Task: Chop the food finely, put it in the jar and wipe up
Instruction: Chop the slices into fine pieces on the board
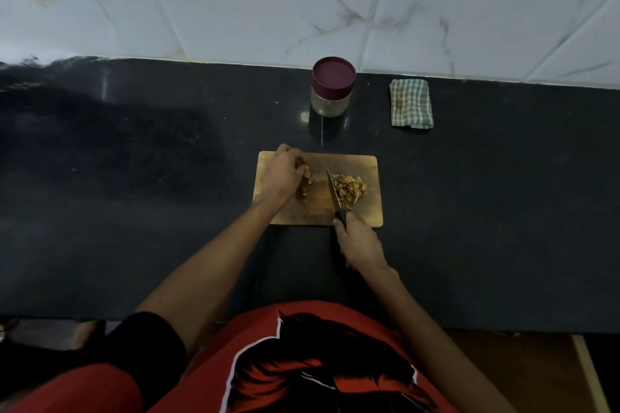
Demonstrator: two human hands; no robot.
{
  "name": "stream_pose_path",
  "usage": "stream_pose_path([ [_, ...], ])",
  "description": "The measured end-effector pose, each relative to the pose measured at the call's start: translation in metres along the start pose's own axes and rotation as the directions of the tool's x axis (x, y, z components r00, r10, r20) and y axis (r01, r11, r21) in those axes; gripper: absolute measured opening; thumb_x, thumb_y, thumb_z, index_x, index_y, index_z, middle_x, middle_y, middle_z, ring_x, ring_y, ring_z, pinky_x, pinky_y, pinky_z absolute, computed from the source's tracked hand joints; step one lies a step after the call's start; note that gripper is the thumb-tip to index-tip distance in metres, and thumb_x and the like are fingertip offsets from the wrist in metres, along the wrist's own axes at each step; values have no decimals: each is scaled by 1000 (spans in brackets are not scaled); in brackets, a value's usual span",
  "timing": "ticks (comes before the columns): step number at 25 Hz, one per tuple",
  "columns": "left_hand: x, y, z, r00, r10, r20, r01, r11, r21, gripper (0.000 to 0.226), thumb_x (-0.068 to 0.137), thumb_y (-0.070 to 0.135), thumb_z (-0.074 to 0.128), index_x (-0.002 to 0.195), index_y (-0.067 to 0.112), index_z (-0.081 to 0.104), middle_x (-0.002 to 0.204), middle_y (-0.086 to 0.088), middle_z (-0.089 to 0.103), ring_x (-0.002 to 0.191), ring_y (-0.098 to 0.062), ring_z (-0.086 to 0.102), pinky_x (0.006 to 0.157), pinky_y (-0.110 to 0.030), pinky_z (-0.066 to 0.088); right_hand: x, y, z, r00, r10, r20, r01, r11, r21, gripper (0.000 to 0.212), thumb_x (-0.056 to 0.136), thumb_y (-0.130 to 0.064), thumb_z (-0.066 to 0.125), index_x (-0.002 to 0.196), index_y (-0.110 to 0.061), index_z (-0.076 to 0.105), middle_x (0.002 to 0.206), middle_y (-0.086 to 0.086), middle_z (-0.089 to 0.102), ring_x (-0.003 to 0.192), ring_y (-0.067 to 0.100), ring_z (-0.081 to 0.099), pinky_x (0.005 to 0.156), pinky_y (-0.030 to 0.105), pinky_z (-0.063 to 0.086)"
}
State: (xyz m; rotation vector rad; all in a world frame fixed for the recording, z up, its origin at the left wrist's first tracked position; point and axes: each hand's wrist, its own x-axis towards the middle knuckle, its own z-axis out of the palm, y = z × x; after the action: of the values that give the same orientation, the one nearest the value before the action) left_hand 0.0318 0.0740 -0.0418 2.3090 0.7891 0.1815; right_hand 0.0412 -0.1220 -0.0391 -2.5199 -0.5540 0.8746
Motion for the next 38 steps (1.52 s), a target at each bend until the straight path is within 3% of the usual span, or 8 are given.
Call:
stream_pose_path([
  [4, 0, 1, -5, 999, -31, -41, 24, 987, -159, 10, 89, 13, 62, 97, 17, 66, 97, 2, 65, 83, -7, 62, 74, -22, 53, -1, 1, 0, 1000, -17, -12, 17, 1000, 0, 25, 103, -38, 38, 104, -16, 50, 99, 11, 64, 84, 30, 67, 76, 51, 57],
  [7, -3, 1, -15, 991, -80, -103, 50, 961, -271, 12, 88, 14, 63, 100, 13, 68, 93, 4, 67, 79, -2, 61, 68, -12, 49, -1, 1, 1, 1000, -20, -17, 20, 1000, 5, 25, 103, -39, 38, 104, -16, 50, 99, 11, 64, 85, 30, 67, 76, 51, 57],
  [10, -15, 5, -15, 991, -82, -102, 48, 952, -302, 13, 88, 14, 64, 99, 12, 69, 94, 2, 69, 84, -4, 63, 74, -17, 52, 0, 1, 2, 1000, -8, -17, 8, 1000, 3, 26, 103, -39, 37, 103, -16, 50, 99, 11, 65, 85, 30, 67, 77, 51, 56],
  [15, -48, 18, 17, 996, -18, 87, 28, 993, -118, 14, 88, 17, 63, 100, 16, 71, 100, 3, 70, 87, -4, 59, 81, -23, 50, 0, 1, 2, 999, -6, -32, 6, 1000, -9, 24, 103, -38, 38, 101, -16, 49, 101, 12, 64, 86, 32, 67, 77, 50, 57],
  [24, -39, 9, 18, 988, -69, -137, 61, 996, -62, 24, 92, 15, 54, 113, 21, 65, 112, 2, 62, 97, -11, 58, 77, -28, 48, 1, 3, 2, 1000, -6, -22, 6, 1000, 4, 25, 103, -39, 39, 104, -16, 51, 99, 10, 64, 86, 29, 67, 76, 52, 57],
  [28, -23, -1, 6, 997, -40, -59, 42, 999, 33, 33, 93, 13, 52, 124, 20, 60, 123, -7, 55, 103, -21, 57, 85, -31, 48, 2, 4, 2, 1000, -5, -15, 5, 1000, 17, 25, 103, -39, 39, 107, -17, 51, 101, 9, 64, 88, 28, 67, 77, 51, 57],
  [32, -23, -1, 4, 999, 8, -41, -4, 995, 95, 28, 92, 14, 56, 119, 19, 64, 124, -5, 54, 102, -18, 57, 82, -24, 44, 2, 4, 1, 1000, 3, -12, -3, 1000, 12, 25, 103, -40, 39, 108, -18, 51, 101, 8, 64, 89, 28, 67, 78, 51, 57],
  [38, -24, 3, -1, 993, 62, -98, -64, 998, -22, 16, 89, 12, 60, 102, 12, 69, 107, -3, 65, 90, -9, 62, 75, -14, 47, 4, 3, 1, 1000, 7, 2, -7, 1000, 13, 24, 103, -39, 40, 110, -19, 51, 102, 7, 63, 88, 25, 67, 79, 49, 57],
])
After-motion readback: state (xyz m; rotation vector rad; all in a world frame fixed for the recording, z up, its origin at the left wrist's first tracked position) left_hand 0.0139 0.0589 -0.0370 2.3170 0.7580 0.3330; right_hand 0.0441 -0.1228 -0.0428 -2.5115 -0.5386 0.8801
